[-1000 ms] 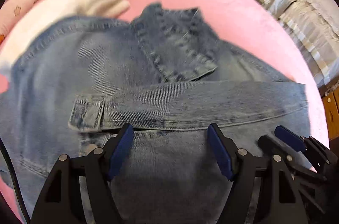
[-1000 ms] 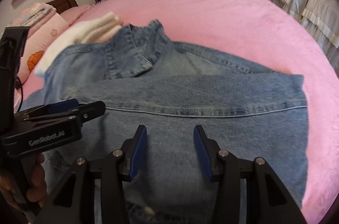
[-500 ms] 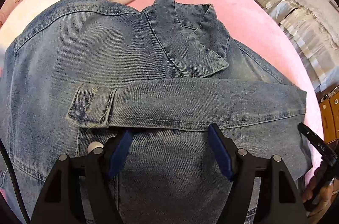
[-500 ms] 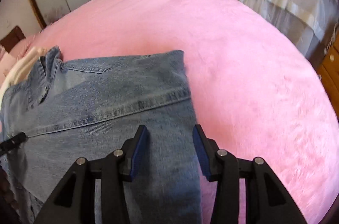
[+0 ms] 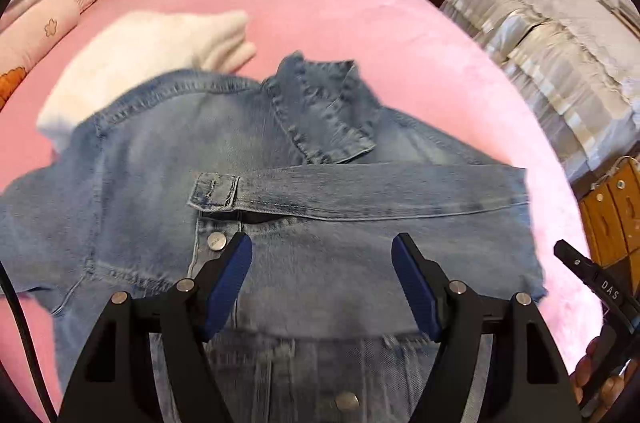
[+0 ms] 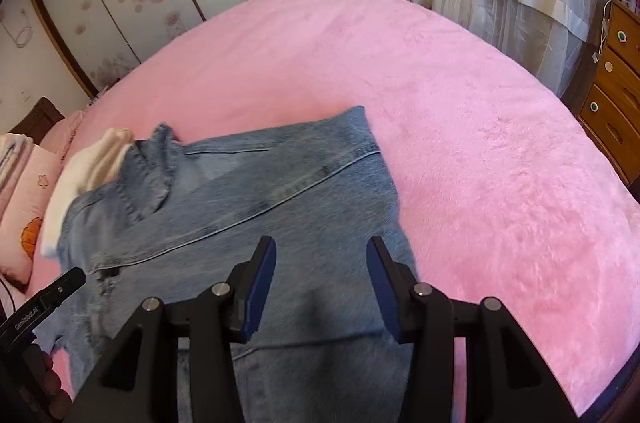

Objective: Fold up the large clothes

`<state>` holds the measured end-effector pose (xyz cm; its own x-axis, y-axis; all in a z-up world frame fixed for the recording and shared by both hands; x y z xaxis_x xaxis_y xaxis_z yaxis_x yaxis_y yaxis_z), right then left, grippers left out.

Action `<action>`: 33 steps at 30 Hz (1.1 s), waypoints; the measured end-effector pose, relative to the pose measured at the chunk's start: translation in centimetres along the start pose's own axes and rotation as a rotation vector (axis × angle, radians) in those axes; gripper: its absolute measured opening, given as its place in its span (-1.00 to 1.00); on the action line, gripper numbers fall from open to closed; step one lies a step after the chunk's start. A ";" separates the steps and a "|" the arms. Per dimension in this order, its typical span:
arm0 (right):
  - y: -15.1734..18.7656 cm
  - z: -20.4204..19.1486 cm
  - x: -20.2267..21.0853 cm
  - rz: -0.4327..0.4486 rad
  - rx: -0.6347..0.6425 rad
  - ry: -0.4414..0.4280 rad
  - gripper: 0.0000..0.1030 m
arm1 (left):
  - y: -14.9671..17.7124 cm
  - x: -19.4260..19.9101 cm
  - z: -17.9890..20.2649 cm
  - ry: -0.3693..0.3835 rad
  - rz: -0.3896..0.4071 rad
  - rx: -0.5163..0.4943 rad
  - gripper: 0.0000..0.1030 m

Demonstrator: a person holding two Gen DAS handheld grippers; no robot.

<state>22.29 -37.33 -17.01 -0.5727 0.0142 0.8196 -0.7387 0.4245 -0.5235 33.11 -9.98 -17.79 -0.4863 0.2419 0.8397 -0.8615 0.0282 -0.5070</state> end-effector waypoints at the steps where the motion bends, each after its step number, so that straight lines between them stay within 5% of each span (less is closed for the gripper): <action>1: 0.2 -0.6 1.0 0.009 0.007 -0.010 -0.08 | 0.1 1.0 0.2 0.005 0.006 -0.008 0.38; 18: 5.8 -12.0 13.6 0.085 0.197 -0.115 -0.08 | 2.5 19.0 -1.5 0.119 0.183 -0.093 0.39; 27: 8.4 -21.1 18.4 0.151 0.324 -0.181 -0.08 | 3.1 26.1 -10.7 0.082 0.244 -0.045 0.39; 33: 10.4 -27.6 19.3 0.174 0.390 -0.243 -0.08 | 3.1 27.4 -18.7 0.011 0.255 0.033 0.40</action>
<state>13.40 -7.66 -0.18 -0.7316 -0.1765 0.6585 -0.6760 0.0635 -0.7341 19.85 14.84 0.03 -0.6867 0.2480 0.6833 -0.7158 -0.0669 -0.6951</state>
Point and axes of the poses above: each gripper's, at about its wrist camera, not at the fingertips, and x roughly against the way its jaws point, z to its right, y to its underside, the point moved 8 cm from there along -x, roughly the way its jaws point, and after that the axes turned 2 degrees about -z, right-handed, at the moved point
